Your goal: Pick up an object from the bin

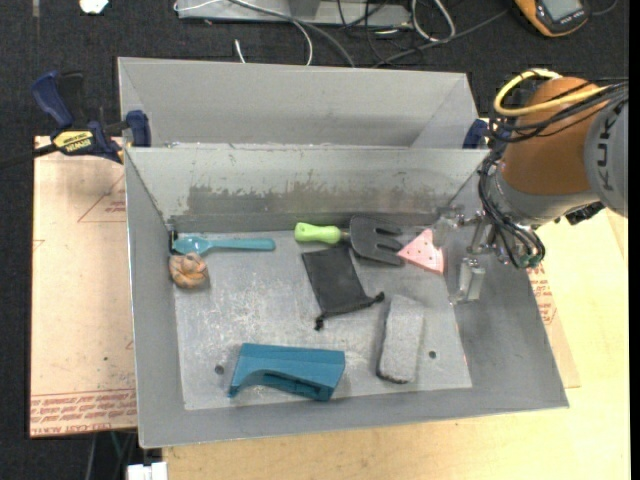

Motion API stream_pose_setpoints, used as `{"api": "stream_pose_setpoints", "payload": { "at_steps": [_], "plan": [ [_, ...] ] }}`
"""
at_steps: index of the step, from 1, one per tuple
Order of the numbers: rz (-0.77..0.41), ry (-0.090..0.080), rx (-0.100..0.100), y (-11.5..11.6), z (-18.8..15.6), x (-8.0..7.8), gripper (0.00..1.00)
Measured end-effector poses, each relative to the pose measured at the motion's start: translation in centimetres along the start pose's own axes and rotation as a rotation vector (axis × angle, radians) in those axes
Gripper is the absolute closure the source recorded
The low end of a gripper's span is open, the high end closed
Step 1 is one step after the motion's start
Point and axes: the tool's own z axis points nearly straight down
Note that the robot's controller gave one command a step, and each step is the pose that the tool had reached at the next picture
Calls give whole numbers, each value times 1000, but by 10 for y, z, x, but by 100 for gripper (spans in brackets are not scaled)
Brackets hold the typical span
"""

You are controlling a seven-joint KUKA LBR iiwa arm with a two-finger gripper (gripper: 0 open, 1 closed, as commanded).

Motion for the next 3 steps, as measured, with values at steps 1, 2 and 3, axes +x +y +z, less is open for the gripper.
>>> {"api": "stream_pose_setpoints", "payload": {
  "at_steps": [1,2,3],
  "plan": [
    [-3,-7,1,1,-5,-2,0],
    [-135,-15,2,55,51,-46,0],
    [111,-11,0,75,8,-42,0]
  ]
}}
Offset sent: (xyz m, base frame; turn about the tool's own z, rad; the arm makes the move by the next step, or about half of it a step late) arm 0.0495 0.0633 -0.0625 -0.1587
